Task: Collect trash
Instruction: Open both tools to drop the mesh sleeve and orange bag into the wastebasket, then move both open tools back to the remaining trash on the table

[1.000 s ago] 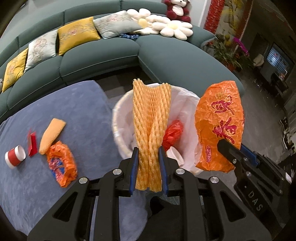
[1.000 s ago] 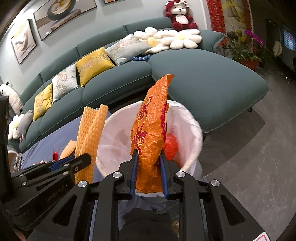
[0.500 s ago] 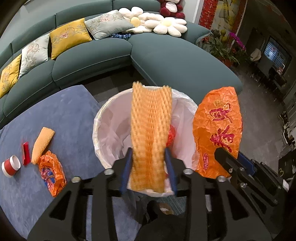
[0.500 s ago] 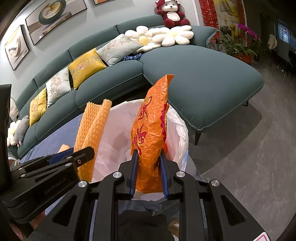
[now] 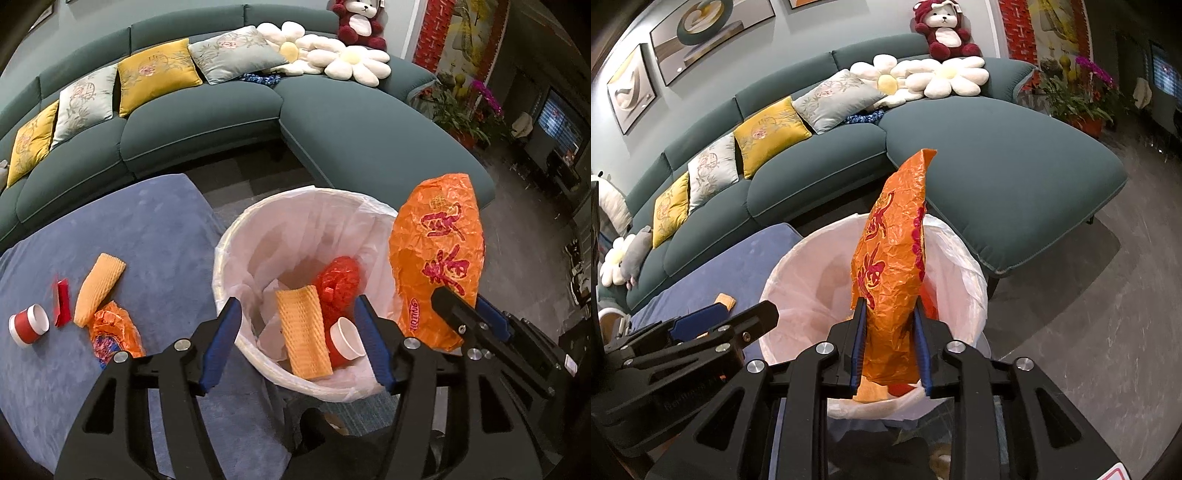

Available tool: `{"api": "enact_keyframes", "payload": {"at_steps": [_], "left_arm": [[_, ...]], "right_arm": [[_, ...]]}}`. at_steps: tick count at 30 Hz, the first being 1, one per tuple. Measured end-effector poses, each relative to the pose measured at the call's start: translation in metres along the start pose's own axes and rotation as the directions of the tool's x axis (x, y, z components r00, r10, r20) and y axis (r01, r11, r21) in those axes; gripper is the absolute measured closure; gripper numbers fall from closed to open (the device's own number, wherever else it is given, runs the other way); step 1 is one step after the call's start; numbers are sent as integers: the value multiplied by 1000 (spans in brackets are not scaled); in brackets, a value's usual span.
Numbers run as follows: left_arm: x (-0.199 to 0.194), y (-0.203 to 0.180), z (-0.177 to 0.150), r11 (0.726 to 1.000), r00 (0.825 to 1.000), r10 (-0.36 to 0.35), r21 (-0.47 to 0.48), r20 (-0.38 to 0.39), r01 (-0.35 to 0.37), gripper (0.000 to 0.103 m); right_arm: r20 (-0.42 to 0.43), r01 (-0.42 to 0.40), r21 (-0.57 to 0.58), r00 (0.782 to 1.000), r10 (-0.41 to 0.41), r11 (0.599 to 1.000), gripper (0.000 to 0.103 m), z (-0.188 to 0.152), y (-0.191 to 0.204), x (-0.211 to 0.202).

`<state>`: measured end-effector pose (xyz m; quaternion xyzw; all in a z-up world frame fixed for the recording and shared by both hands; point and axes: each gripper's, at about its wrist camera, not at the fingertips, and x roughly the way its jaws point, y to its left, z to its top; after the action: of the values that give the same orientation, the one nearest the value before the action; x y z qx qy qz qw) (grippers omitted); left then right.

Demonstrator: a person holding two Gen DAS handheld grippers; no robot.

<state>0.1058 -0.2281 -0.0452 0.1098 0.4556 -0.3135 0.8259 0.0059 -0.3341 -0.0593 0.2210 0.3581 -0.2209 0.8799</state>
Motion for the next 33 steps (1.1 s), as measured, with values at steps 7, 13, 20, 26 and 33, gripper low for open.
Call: {"api": "enact_keyframes", "payload": {"at_steps": [7, 13, 20, 26, 33], "left_arm": [[-1, 11, -2, 1000, 1000, 10, -26, -7, -10, 43], [-6, 22, -5, 999, 1000, 19, -43, -3, -19, 43], [-16, 40, -11, 997, 999, 33, -76, 7, -32, 43], [-27, 65, -18, 992, 999, 47, -121, 15, -45, 43], [-40, 95, -28, 983, 997, 71, -169, 25, -66, 43]], "right_arm": [[17, 7, -9, 1000, -7, 1000, 64, 5, 2, -1], [24, 13, -10, 1000, -13, 1000, 63, 7, 7, -5], [23, 10, -34, 1000, -9, 999, 63, 5, 21, -12], [21, -10, -72, 1000, 11, 997, 62, 1, 42, -19], [10, -38, -125, 999, 40, 991, 58, -7, 74, -24]]}}
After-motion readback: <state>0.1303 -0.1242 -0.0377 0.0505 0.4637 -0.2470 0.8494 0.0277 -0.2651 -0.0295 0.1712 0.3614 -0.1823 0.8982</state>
